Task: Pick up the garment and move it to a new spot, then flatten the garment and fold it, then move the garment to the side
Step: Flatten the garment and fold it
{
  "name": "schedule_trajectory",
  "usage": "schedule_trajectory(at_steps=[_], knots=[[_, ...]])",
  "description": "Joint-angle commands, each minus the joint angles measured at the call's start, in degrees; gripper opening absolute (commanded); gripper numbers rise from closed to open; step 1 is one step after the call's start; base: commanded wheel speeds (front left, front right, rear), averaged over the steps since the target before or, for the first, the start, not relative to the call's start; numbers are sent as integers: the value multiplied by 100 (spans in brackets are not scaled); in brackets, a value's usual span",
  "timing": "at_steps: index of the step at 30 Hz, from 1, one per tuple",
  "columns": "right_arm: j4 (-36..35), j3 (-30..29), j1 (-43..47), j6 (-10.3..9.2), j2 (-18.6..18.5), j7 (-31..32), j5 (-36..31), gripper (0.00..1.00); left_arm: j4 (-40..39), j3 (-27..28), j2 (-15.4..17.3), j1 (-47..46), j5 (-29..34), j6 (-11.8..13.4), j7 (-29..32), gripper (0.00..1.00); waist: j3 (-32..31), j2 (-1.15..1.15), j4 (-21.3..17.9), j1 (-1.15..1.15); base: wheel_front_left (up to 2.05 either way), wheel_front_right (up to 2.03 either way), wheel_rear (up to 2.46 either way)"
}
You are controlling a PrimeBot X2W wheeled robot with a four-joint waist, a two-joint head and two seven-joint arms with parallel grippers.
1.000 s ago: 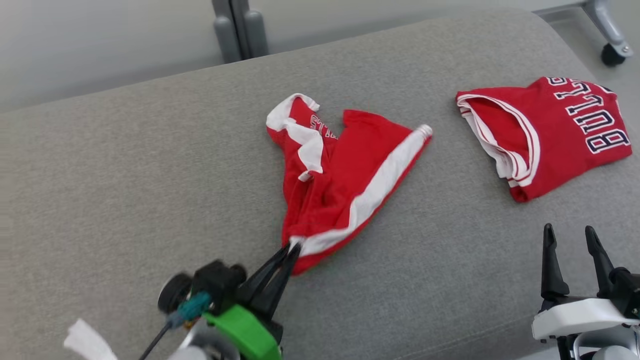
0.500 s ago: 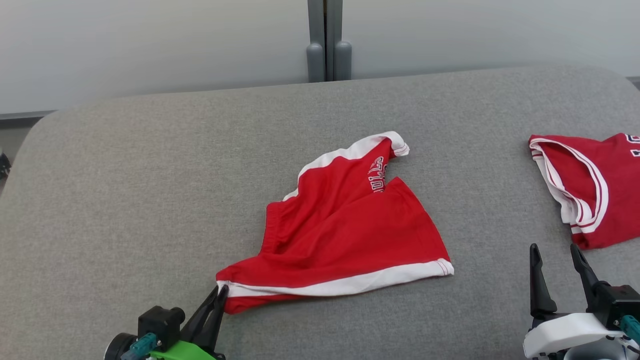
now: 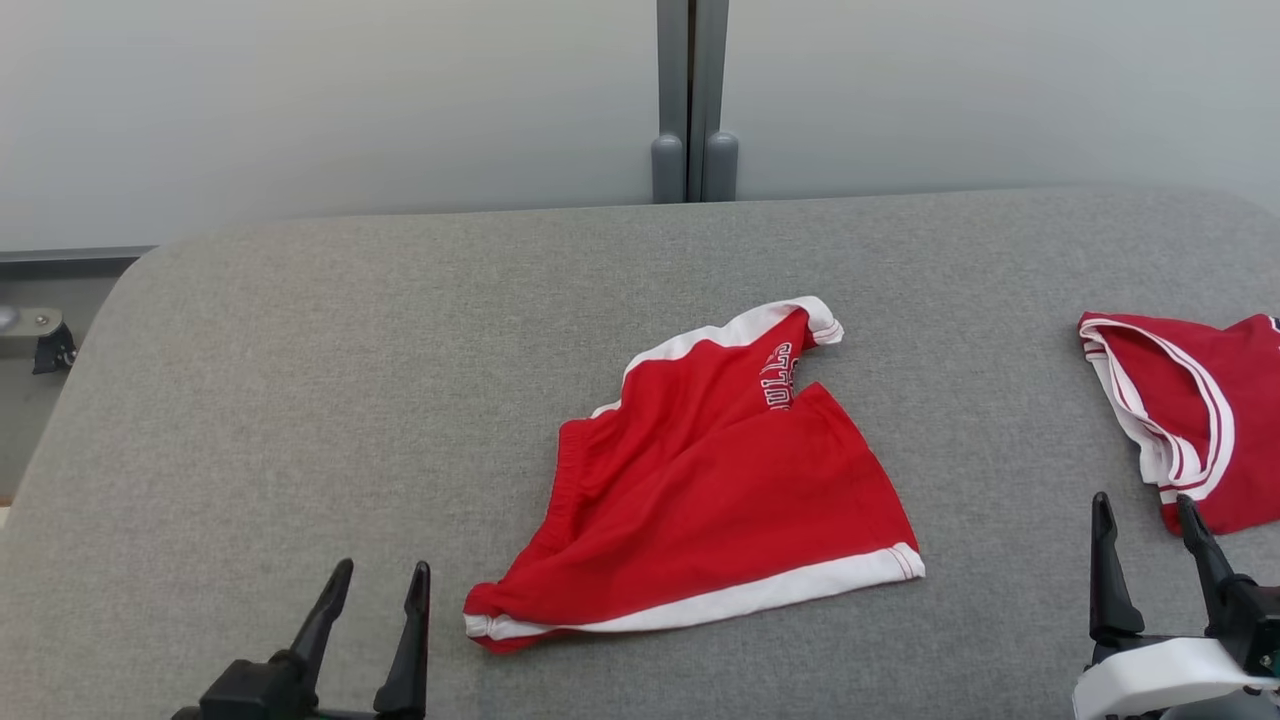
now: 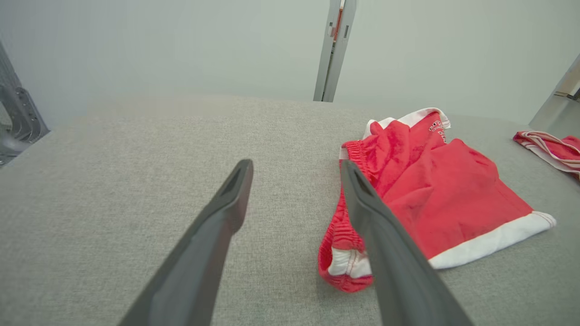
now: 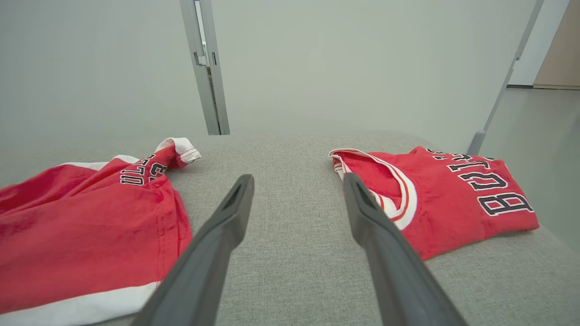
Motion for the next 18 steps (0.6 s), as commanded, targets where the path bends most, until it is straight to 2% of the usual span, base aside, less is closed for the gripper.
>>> schedule_trajectory(at_steps=[1, 7, 10, 13, 18], knots=[[-53, -6, 79, -9, -10, 1, -24, 100, -190, 216, -110, 186, 231, 55, -14, 100, -10, 0, 25, 0, 0, 0, 0], [-128, 54, 141, -9, -12, 1, -34, 100, -712, 946, -647, 507, 982, -29, -8, 100, -61, 0, 125, 0, 0, 0, 0], [-113, 166, 204, -9, -10, 1, -48, 100, -866, 1243, -817, 596, 1312, -115, -8, 100, -82, 0, 162, 0, 0, 0, 0], [-79, 293, 241, -9, -14, 1, 2, 100, -814, 1474, -934, 686, 1471, -212, -9, 100, -92, 0, 166, 0, 0, 0, 0], [-4, 474, 283, -9, -13, 1, 21, 100, -602, 1521, -1000, 688, 1523, -415, -9, 100, -107, 0, 177, 0, 0, 0, 0]])
